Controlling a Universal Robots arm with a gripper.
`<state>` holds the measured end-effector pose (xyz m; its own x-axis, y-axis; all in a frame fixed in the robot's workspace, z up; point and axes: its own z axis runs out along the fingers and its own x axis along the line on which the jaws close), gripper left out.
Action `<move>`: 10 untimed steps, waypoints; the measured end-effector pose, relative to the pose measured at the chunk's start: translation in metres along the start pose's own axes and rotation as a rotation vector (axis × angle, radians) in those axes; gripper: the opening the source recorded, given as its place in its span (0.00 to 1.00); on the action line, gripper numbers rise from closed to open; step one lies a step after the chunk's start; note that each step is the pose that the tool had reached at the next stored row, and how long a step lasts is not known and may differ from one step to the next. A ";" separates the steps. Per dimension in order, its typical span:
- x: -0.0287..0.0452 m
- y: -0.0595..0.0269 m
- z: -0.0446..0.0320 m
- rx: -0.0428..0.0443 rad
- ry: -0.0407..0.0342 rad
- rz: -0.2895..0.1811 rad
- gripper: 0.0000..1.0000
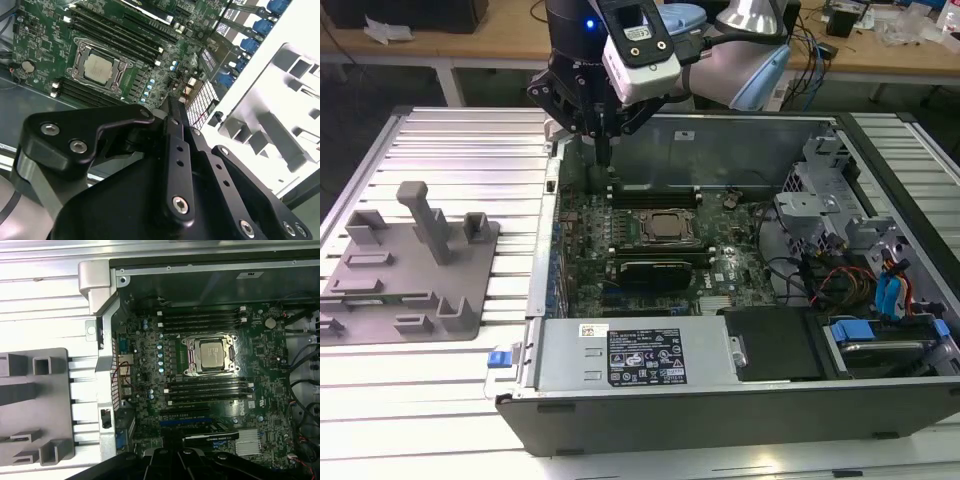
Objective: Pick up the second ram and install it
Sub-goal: 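Reach for the second ram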
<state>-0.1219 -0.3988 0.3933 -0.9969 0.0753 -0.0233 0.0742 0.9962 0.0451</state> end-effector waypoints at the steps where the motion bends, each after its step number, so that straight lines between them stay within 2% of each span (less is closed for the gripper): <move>1: 0.0000 0.0000 0.0000 0.0000 0.0000 0.000 0.08; 10: 0.0069 -0.0005 -0.0002 0.0001 0.0000 0.000 0.08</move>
<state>-0.1288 -0.3988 0.3933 -0.9969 0.0752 -0.0233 0.0741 0.9962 0.0450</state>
